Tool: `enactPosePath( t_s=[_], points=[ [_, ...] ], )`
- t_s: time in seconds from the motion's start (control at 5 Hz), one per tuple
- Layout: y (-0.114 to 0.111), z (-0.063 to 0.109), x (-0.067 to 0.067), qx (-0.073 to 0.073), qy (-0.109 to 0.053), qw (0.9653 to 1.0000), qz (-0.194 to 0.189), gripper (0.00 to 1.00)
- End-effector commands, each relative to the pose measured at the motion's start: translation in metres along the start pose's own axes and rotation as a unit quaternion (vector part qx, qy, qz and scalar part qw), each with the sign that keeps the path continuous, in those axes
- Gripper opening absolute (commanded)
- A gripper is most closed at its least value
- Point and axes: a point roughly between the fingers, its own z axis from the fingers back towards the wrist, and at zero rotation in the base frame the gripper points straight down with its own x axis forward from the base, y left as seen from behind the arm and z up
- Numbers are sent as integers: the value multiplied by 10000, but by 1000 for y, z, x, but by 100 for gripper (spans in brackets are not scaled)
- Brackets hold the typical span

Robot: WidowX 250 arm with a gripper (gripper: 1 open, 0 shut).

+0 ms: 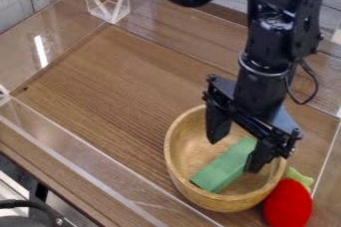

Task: Remove the green block from the brown bowl and put it on the table

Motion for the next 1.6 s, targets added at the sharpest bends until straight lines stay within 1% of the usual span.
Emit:
enactPosePath(
  t_s=[0.0, 0.2, 0.6, 0.8, 1.0, 1.2, 1.4],
  points=[
    [-5, 11, 5, -12, -257, 9997, 3, 100],
    [-7, 8, 4, -5, -244, 9997, 22, 100],
    [4, 8, 9, 10, -207, 9997, -150, 100],
    [5, -3, 6, 33, -215, 9989, -426, 100],
    [5, -13, 2, 68, -309, 9971, -692, 100],
    [14, -15, 3, 72, -457, 9959, -775, 100],
    [23, -15, 5, 41, -594, 9949, -819, 100]
  ],
)
